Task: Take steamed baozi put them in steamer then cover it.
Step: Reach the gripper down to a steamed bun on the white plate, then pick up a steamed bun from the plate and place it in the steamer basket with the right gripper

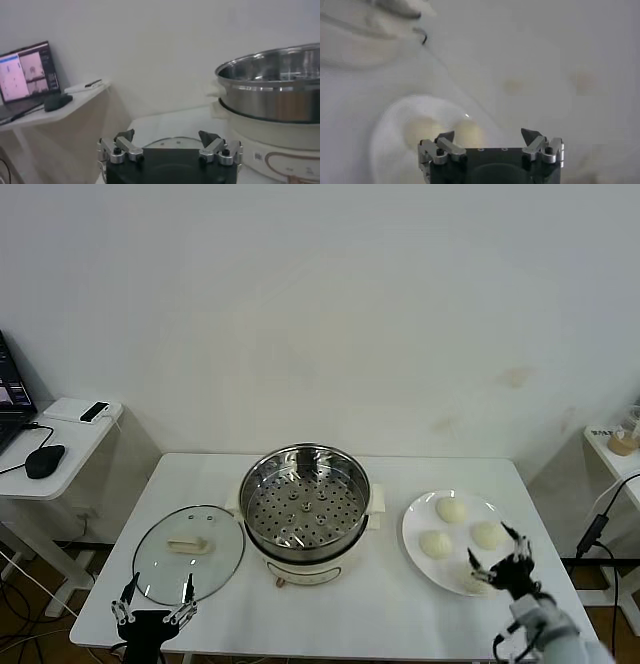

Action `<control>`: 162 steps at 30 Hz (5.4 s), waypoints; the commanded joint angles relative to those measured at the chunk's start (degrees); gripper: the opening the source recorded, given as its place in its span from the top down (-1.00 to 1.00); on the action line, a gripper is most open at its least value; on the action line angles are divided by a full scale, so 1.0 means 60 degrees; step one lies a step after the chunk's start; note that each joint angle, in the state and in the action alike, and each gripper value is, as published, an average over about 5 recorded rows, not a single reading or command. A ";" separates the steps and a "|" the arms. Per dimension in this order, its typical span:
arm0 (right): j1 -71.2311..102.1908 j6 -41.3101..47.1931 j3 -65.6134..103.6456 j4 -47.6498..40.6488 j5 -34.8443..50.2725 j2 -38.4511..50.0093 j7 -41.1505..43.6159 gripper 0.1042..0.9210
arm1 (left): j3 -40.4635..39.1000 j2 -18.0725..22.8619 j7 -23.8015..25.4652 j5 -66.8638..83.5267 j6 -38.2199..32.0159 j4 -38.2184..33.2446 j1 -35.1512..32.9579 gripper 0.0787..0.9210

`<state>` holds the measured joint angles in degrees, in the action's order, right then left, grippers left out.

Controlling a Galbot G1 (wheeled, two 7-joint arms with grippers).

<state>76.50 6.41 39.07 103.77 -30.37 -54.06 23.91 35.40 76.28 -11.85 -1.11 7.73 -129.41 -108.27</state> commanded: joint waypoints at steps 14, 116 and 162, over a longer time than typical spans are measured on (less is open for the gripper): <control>-1.0744 0.0125 -0.9871 -0.5362 0.0947 0.2887 0.7642 -0.76 | 0.0583 0.0171 0.0364 -0.0875 0.0255 -0.0439 -0.0184 -0.77; -1.7556 -0.1746 -1.7220 -0.5416 0.5344 -0.2523 0.5686 -0.26 | 0.1179 -0.0348 0.0621 -0.0275 0.0572 -0.0532 0.0175 -0.77; -1.8091 -0.1130 -1.7375 -0.5247 0.5899 -0.2233 0.6159 -0.76 | 0.1446 -0.0488 0.0714 -0.0103 0.0670 -0.0724 0.0290 -0.77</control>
<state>-25.98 -14.71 -65.92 62.32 -8.08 -74.32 55.23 44.09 73.23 -7.51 -1.64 11.76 -133.87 -106.54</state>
